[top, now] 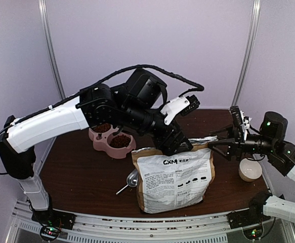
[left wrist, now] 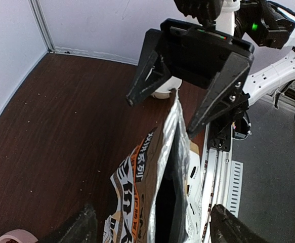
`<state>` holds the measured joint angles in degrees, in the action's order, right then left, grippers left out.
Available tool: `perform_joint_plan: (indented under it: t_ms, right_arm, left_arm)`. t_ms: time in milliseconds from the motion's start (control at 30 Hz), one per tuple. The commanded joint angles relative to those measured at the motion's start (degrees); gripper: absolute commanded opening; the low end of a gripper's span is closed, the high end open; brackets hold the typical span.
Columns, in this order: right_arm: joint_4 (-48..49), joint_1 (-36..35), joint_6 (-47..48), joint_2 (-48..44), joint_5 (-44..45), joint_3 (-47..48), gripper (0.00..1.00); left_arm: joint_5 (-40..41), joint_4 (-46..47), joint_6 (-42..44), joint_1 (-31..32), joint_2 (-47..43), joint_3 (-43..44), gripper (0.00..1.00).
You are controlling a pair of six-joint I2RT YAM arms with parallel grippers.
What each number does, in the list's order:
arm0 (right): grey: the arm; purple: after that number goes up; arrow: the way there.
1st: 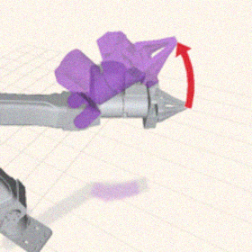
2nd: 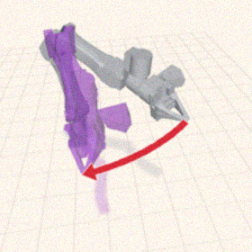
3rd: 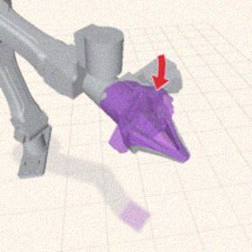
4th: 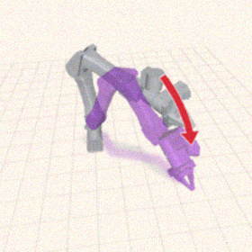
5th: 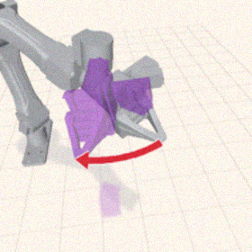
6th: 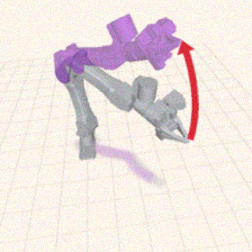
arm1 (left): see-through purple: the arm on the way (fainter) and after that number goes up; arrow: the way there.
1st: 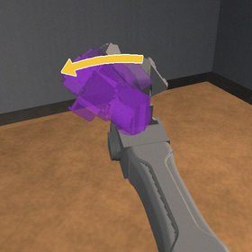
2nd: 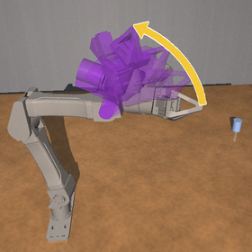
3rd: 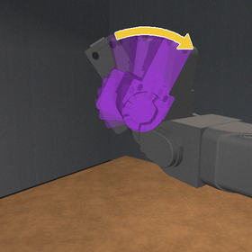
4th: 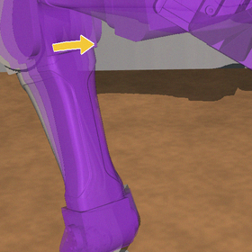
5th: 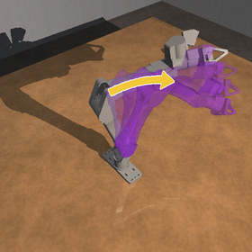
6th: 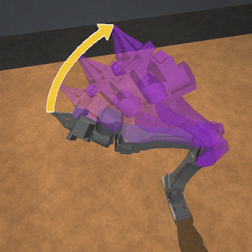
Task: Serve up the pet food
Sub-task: Press the seal on the pet food bag.
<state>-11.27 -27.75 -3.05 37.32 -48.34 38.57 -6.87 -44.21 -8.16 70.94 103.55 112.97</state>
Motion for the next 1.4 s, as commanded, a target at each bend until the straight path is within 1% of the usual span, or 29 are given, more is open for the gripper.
perform_joint_plan:
  t_ms: [0, 167, 300, 400, 467, 533, 600, 633, 900, 1000, 1067, 1100, 1167, 1233, 1267, 1333, 1367]
  right_arm:
    - [4.24, 0.32, -1.02, -0.05, -1.87, -1.01, 0.57]
    - [2.15, 0.33, 0.06, 1.46, -2.69, 0.03, 0.45]
    - [0.42, 0.33, 0.59, 1.83, -3.61, 0.64, 0.38]
    - [0.49, 0.27, 0.06, 1.50, -4.20, 0.43, 0.31]
    - [0.70, 0.30, -0.19, 1.37, -4.67, 0.46, 0.24]
    - [0.70, 0.31, -0.26, 1.36, -5.19, 0.54, 0.15]
    - [0.81, 0.30, -0.35, 1.36, -5.44, 0.64, 0.02]
    - [0.92, 0.26, -0.42, 1.23, -5.54, 0.52, 0.00]
    - [1.66, 0.32, -0.23, 0.10, -5.97, 0.27, 0.00]
    - [1.67, 0.34, -0.16, -0.37, -5.90, 0.16, 0.00]
    - [1.71, 0.33, -0.08, -0.67, -5.75, 0.14, 0.00]
    - [1.76, 0.33, -0.15, -0.89, -5.65, 0.18, 0.00]
    - [1.68, 0.28, -0.07, -1.37, -5.21, 0.14, 0.00]
    - [1.62, 0.33, -0.03, -1.77, -4.53, 0.06, 0.00]
    - [1.67, 0.35, -0.04, -1.93, -4.35, -0.03, 0.00]
    - [1.92, 0.30, -0.16, -2.20, -4.22, -0.12, 0.00]
    - [2.13, 0.32, -0.25, -2.18, -4.20, -0.23, 0.00]
  left_arm:
    - [-1.91, 0.52, -0.17, 0.08, -0.28, 2.25, 0.78]
    - [-1.40, 0.60, -0.02, 0.01, -0.21, 1.92, 0.78]
    - [-0.88, 0.53, 0.13, 0.08, 0.38, 2.39, 0.78]
    - [-1.32, 0.52, 0.16, 0.08, 1.25, 3.04, 0.78]
    - [-1.66, 0.52, -0.01, 0.08, 1.96, 3.54, 0.78]
    - [-2.03, 0.55, -0.09, 0.08, 2.79, 4.33, 0.78]
    - [-2.50, 0.53, -0.18, 0.08, 3.81, 5.18, 0.79]
    - [-2.78, 0.52, -0.31, 0.08, 4.34, 5.68, 0.79]
    - [-5.11, 0.52, -0.29, 0.25, 8.27, 9.11, 0.79]
    - [-4.97, -0.97, 0.06, 0.46, 10.05, 11.01, 0.79]
    - [-4.48, -3.34, 0.60, 0.72, 11.53, 13.02, 0.74]
    - [-4.39, -4.09, 0.89, 0.88, 12.19, 13.90, 0.68]
    - [-3.98, -4.81, 1.36, 1.18, 12.79, 14.87, 0.50]
    - [-3.95, -4.84, 1.75, 1.33, 12.69, 14.91, 0.37]
    - [-4.09, -4.84, 1.89, 1.45, 12.73, 14.98, 0.33]
    - [-4.41, -4.96, 2.20, 1.64, 12.69, 14.92, 0.30]
    - [-4.49, -5.01, 2.30, 1.70, 12.70, 14.85, 0.26]
